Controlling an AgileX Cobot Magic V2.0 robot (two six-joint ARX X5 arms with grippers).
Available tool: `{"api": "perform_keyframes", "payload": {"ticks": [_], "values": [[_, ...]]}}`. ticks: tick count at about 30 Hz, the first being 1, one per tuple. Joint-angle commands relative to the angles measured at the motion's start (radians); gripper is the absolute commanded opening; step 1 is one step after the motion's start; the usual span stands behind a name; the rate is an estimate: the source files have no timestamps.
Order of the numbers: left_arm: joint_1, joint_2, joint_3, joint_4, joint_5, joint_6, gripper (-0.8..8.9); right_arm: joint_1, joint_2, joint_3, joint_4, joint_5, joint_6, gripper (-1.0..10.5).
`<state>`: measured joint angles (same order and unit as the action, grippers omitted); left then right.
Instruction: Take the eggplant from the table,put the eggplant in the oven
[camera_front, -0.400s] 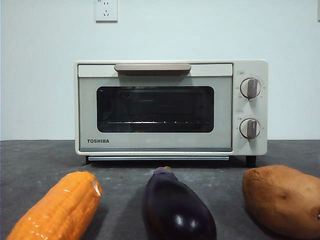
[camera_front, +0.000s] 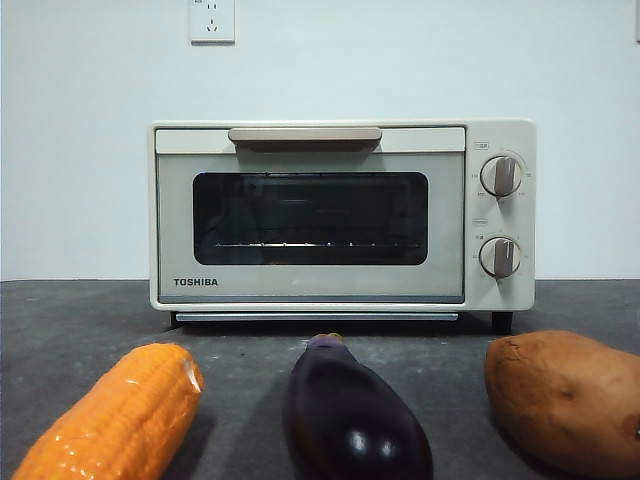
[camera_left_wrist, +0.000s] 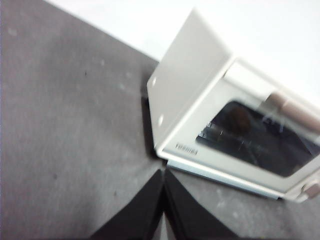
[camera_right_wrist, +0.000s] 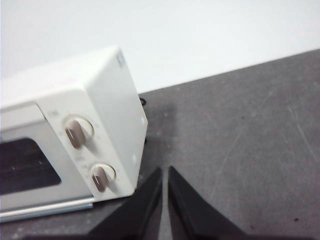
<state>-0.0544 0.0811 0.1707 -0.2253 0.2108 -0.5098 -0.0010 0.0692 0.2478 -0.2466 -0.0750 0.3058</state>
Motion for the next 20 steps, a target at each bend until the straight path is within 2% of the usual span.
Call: {"api": "perform_keyframes", "payload": {"ticks": [1, 9, 14, 20], "values": [[0.002, 0.056, 0.07, -0.015, -0.004, 0.011, 0.06, 0.0, 0.045, 0.085, -0.027, 0.004, 0.013, 0.0], [0.002, 0.263, 0.28, -0.093, 0.008, 0.098, 0.06, 0.0, 0.225, 0.344, -0.224, -0.019, -0.021, 0.0], [0.002, 0.403, 0.426, -0.208, 0.042, 0.177, 0.06, 0.0, 0.342, 0.471, -0.344, -0.102, -0.045, 0.0], [0.001, 0.53, 0.56, -0.3, 0.099, 0.245, 0.06, 0.0, 0.485, 0.616, -0.529, -0.224, -0.134, 0.1]]}}
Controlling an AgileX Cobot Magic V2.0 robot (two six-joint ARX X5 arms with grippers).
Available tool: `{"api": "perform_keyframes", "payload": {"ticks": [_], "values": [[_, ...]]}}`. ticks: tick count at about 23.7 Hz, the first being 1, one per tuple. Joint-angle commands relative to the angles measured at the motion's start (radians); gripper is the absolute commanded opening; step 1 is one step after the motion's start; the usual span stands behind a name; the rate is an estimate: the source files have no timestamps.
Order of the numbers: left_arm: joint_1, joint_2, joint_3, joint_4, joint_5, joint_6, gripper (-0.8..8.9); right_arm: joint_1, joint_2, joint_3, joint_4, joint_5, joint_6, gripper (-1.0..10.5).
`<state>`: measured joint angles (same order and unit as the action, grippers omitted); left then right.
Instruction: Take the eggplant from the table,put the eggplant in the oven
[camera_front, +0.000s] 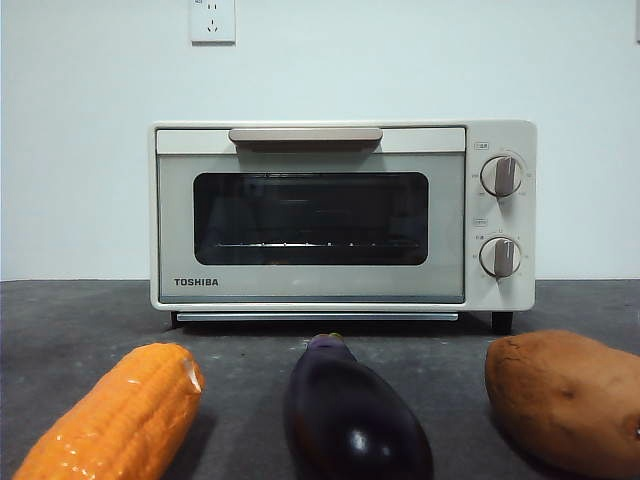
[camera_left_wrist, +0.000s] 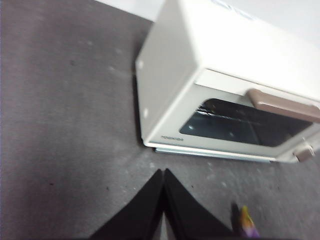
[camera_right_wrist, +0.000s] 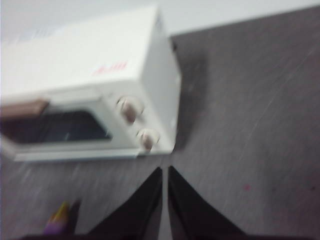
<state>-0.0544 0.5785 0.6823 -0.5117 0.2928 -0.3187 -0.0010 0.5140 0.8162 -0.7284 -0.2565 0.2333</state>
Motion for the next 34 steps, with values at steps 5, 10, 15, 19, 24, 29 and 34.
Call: {"api": "perform_keyframes", "payload": {"ticks": [5, 10, 15, 19, 24, 29, 34], "values": [[0.0, 0.105, 0.111, -0.037, 0.078, 0.072, 0.06, 0.004, 0.146, 0.12, -0.174, -0.205, -0.079, 1.6], [-0.015, 0.128, 0.125, -0.035, 0.101, 0.072, 0.06, 0.051, 0.233, 0.121, -0.222, -0.359, -0.076, 3.9], [-0.038, 0.133, 0.125, -0.034, 0.101, 0.072, 0.06, 0.174, 0.307, 0.121, -0.194, -0.45, -0.034, 4.3], [-0.051, 0.14, 0.125, -0.034, 0.101, 0.072, 0.06, 0.325, 0.369, 0.121, -0.146, -0.36, 0.034, 4.3], [-0.058, 0.147, 0.125, -0.034, 0.101, 0.072, 0.06, 0.625, 0.506, 0.122, -0.063, -0.085, 0.18, 4.3], [-0.058, 0.148, 0.125, -0.035, 0.101, 0.072, 0.06, 0.835, 0.709, 0.152, -0.007, 0.082, 0.288, 4.3], [-0.058, 0.148, 0.125, -0.046, 0.101, 0.072, 0.06, 0.945, 0.953, 0.231, -0.005, 0.216, 0.307, 4.3]]}}
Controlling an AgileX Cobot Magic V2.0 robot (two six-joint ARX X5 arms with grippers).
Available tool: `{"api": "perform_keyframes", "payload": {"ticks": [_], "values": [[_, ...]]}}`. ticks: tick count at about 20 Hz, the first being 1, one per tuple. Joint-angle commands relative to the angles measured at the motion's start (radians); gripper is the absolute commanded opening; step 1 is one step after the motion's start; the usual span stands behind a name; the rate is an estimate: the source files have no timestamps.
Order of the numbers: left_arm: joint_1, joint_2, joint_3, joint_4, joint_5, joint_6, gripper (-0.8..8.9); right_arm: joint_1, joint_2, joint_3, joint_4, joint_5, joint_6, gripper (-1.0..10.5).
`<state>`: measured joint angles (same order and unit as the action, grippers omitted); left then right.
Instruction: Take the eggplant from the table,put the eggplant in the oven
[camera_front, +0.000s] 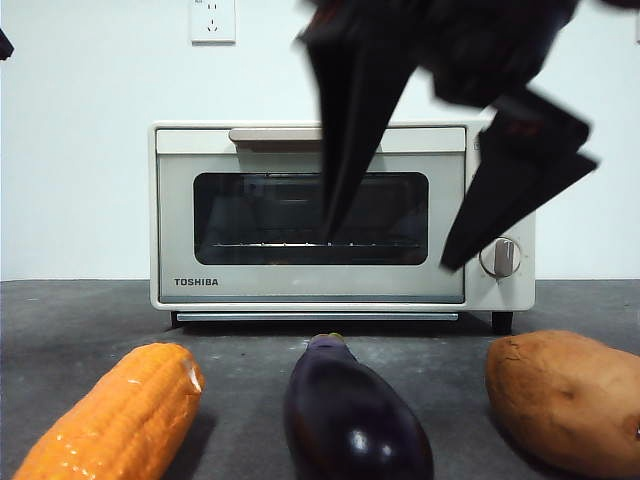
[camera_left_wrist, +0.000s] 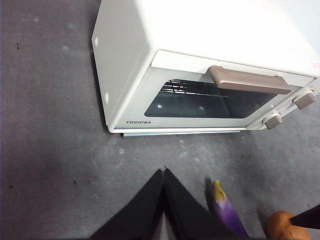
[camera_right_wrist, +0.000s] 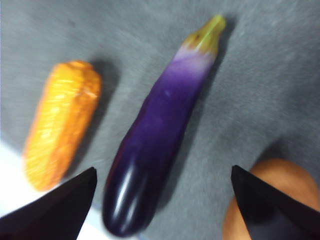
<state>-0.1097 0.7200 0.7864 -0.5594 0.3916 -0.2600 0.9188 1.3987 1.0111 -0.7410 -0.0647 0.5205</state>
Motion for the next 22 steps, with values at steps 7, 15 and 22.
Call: {"api": "perform_keyframes", "payload": {"ticks": [7, 15, 22], "values": [[-0.003, 0.006, 0.021, -0.007, 0.002, 0.014, 0.06, 0.06, 0.311, 0.097, 0.086, 0.039, 0.022, 4.3], [-0.003, 0.006, 0.021, -0.055, 0.002, 0.036, 0.06, 0.061, 0.34, 0.097, 0.101, 0.039, 0.048, 1.9], [-0.031, 0.006, 0.029, -0.052, 0.048, 0.031, 0.06, 0.095, 0.188, 0.165, -0.093, 0.026, -0.084, 1.7]]}}
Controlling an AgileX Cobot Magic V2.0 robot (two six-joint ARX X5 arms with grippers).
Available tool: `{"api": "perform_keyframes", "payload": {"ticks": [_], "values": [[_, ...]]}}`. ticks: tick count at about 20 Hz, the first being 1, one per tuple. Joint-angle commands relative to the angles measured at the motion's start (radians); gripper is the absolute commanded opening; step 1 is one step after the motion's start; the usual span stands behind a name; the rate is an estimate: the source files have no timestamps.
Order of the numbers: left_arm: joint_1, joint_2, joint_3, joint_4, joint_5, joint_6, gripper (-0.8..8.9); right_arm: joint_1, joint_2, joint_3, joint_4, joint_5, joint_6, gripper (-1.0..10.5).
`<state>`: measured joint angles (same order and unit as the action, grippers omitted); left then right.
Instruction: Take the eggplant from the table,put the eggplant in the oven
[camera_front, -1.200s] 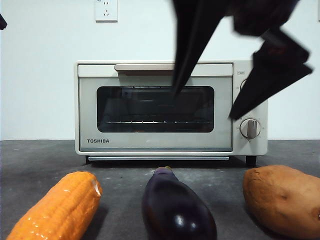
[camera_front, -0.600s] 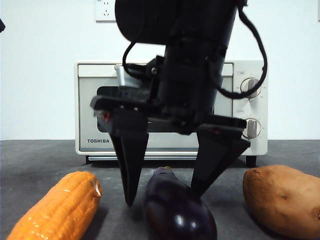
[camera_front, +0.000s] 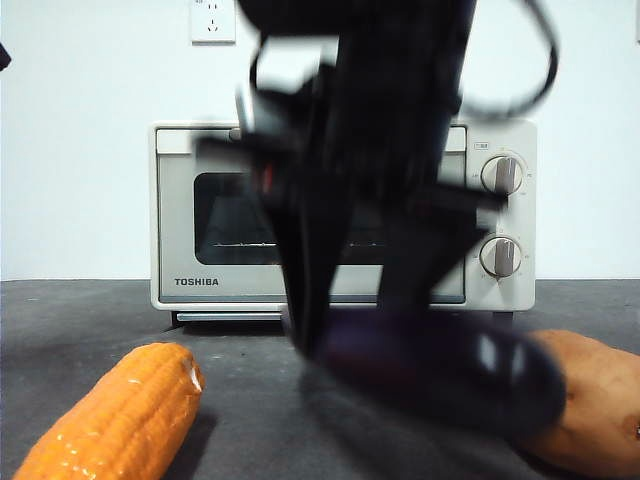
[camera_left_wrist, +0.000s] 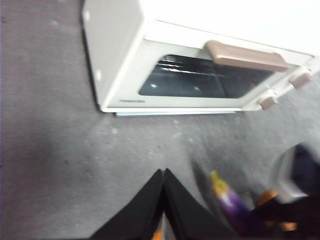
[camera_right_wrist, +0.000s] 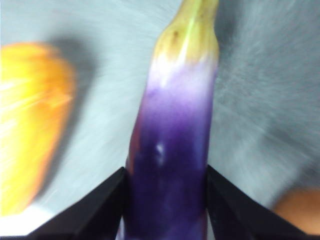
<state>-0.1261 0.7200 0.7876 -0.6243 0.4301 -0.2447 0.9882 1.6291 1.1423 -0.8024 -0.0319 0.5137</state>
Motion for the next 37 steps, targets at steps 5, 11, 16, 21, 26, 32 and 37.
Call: {"api": "perform_keyframes", "payload": {"ticks": [5, 11, 16, 21, 26, 32, 37], "values": [[-0.116, 0.121, 0.156, 0.019, 0.003, 0.017, 0.06, 0.08, -0.328, 0.039, -0.231, -0.023, -0.225, 1.7], [-0.267, 0.399, 0.372, 0.018, -0.094, 0.07, 0.06, 0.089, -0.56, 0.039, -0.366, -0.008, -0.235, 1.7], [-0.365, 0.66, 0.593, 0.016, -0.131, 0.117, 0.06, 0.089, -0.665, 0.039, -0.468, 0.067, -0.231, 1.7], [-0.43, 0.851, 0.755, -0.005, -0.186, 0.143, 0.06, 0.089, -0.755, 0.038, -0.518, 0.12, -0.206, 1.7], [-0.46, 0.937, 0.782, -0.021, -0.258, 0.168, 0.06, 0.089, -0.834, 0.038, -0.522, 0.12, -0.206, 1.7], [-0.467, 0.968, 0.782, -0.081, -0.277, 0.21, 0.06, 0.089, -0.874, 0.038, -0.523, 0.142, -0.201, 1.7], [-0.483, 0.969, 0.782, -0.174, -0.272, 0.216, 0.06, 0.089, -0.874, 0.037, -0.523, 0.141, -0.199, 1.7]]}}
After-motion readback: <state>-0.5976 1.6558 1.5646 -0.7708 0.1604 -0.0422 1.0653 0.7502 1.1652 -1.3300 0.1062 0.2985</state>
